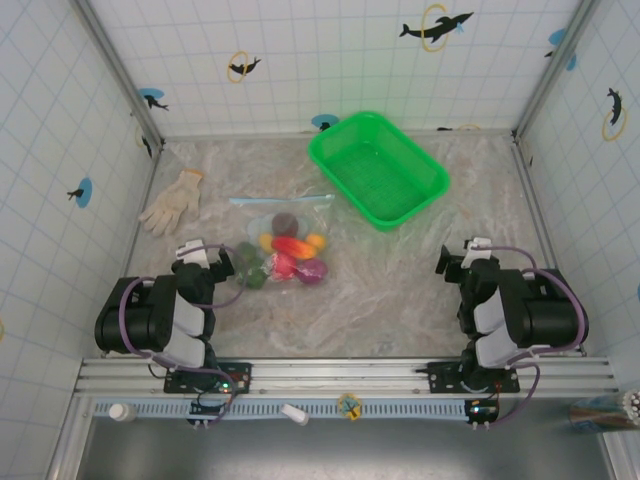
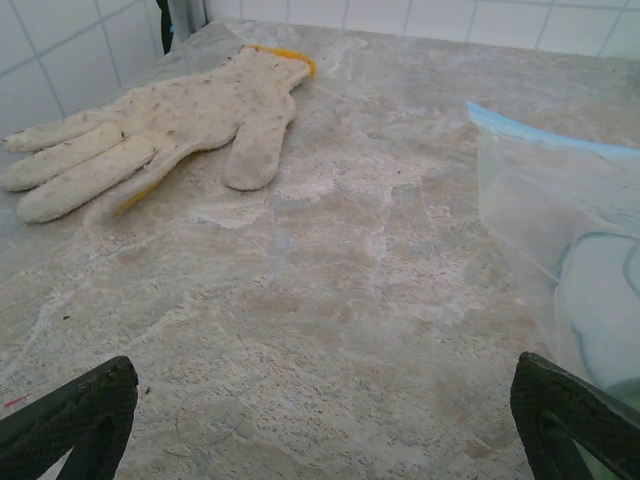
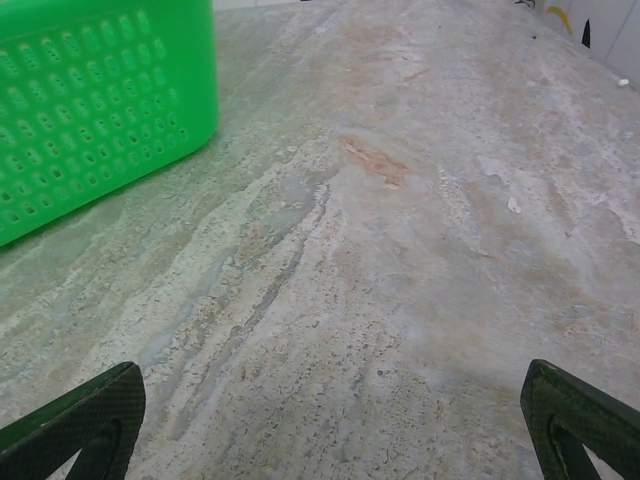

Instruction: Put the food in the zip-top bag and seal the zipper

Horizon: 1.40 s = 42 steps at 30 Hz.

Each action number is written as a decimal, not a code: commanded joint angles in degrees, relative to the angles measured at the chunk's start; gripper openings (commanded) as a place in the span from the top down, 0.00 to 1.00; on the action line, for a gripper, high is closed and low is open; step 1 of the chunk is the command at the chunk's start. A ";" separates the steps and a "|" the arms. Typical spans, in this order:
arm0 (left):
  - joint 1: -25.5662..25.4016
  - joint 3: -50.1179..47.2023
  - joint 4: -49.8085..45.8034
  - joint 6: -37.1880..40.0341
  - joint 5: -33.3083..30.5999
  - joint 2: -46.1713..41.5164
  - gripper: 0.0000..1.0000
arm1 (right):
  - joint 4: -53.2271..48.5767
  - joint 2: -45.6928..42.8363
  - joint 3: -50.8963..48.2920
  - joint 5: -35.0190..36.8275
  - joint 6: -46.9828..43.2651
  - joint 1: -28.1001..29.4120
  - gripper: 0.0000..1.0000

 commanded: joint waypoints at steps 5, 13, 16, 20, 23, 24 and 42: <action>0.41 -0.01 0.42 0.54 0.75 0.14 0.02 | 1.32 -0.23 -0.29 -1.27 -0.02 -0.44 0.00; 0.39 -0.18 0.60 0.54 0.96 0.00 0.02 | 1.29 -0.23 -0.29 -1.49 -0.05 -0.53 0.00; 0.39 -0.27 0.63 0.53 0.95 0.00 0.02 | 1.44 -0.15 -0.29 -1.95 -0.05 -0.76 0.00; 0.39 -0.25 0.61 0.49 0.95 -0.03 0.02 | 1.31 -0.14 -0.22 -2.06 -0.07 -0.79 0.00; 0.35 -0.27 0.61 0.54 0.93 -0.08 0.02 | 1.29 -0.14 -0.21 -2.11 -0.07 -0.80 0.00; 0.38 -0.25 0.60 0.54 0.95 0.00 0.03 | 1.30 -0.14 -0.23 -2.07 -0.11 -0.79 0.00; 0.56 -0.05 0.50 0.53 1.23 -0.03 0.02 | 1.20 -0.14 -0.21 -2.06 -0.07 -0.70 0.00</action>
